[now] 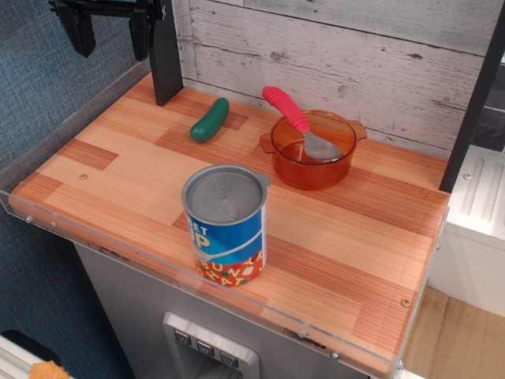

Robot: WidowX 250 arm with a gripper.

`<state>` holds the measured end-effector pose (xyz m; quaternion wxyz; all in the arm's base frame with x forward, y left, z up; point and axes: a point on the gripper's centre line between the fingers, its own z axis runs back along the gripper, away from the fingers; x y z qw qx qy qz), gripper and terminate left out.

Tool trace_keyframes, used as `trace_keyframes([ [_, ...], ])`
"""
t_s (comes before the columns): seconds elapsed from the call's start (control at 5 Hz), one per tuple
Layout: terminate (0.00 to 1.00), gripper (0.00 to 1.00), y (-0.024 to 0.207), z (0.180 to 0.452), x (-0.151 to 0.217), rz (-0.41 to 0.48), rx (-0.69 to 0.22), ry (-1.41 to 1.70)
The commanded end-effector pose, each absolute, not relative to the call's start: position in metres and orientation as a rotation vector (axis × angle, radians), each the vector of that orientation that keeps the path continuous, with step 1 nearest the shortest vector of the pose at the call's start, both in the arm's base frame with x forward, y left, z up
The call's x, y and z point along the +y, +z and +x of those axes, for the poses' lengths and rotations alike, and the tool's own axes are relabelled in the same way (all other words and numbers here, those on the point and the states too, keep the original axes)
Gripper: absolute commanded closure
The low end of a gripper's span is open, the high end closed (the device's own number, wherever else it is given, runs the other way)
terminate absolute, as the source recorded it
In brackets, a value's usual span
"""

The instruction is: Move the can to the left side of the table

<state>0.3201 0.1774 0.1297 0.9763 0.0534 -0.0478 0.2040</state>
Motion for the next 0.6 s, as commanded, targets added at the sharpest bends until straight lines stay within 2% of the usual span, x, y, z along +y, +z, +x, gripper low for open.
trace_keyframes([
  [0.0, 0.00, 0.00, 0.130, 0.320, 0.177, 0.108, -0.096, 0.411],
  [0.2, 0.00, 0.00, 0.141, 0.304, 0.147, 0.081, -0.082, 0.576],
  [0.4, 0.00, 0.00, 0.153, 0.286, 0.117, 0.070, -0.061, 0.603],
])
